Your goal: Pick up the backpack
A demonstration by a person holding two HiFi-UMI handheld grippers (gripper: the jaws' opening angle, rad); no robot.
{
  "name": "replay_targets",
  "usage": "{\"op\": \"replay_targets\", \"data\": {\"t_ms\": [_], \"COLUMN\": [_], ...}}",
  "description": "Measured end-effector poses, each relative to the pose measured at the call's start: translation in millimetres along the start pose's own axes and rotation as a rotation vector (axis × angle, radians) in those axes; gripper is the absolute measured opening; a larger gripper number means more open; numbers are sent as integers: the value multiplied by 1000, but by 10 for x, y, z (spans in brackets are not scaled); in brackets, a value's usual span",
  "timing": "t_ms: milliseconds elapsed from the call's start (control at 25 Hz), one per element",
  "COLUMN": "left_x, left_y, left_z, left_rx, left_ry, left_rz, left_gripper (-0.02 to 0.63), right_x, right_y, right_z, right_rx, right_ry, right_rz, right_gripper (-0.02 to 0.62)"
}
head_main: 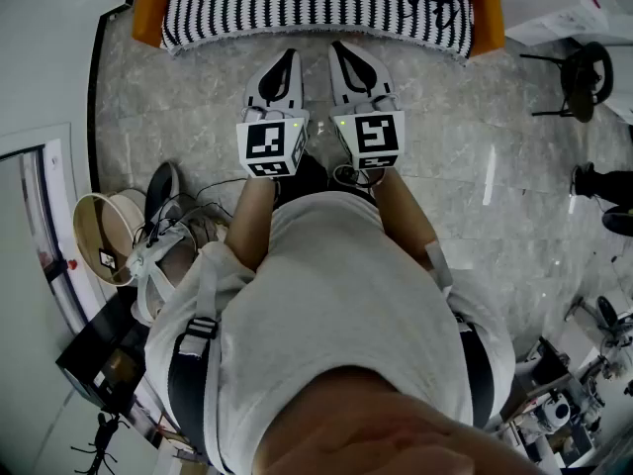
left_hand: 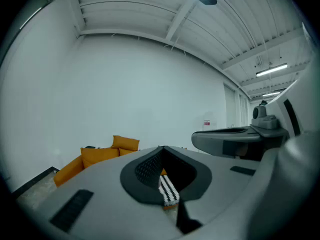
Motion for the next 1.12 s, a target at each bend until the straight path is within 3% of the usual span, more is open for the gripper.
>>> {"op": "replay_targets", "data": {"t_ms": [200, 520, 760, 1120], "left_x": [334, 859, 738, 340], "left_y": [-103, -291, -667, -1575], "left_z": [-73, -223, -423, -526], "left_rx": [15, 56, 108, 128], "left_ry": [16, 69, 113, 65], "left_rz": [-16, -75, -169, -329], "left_gripper": [12, 12, 11, 12], "right_x": [139, 203, -97, -934], "right_y": [-323, -770, -833, -1022], "right_z": [-70, -232, -351, -486], "right_rx": [2, 55, 83, 77], "right_ry": [-11, -31, -38, -70], "right_rz": [-3, -118, -176, -294], "right_gripper": [37, 38, 38, 38]}}
Point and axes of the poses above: the fingertips, and each gripper's own axes: y backward along the fingers, x to its left, z out of its top, the point moved 3 cm from there along y, backward along the fingers, and after that the axes turned 9 degrees about -x, right-handed, at the moved point
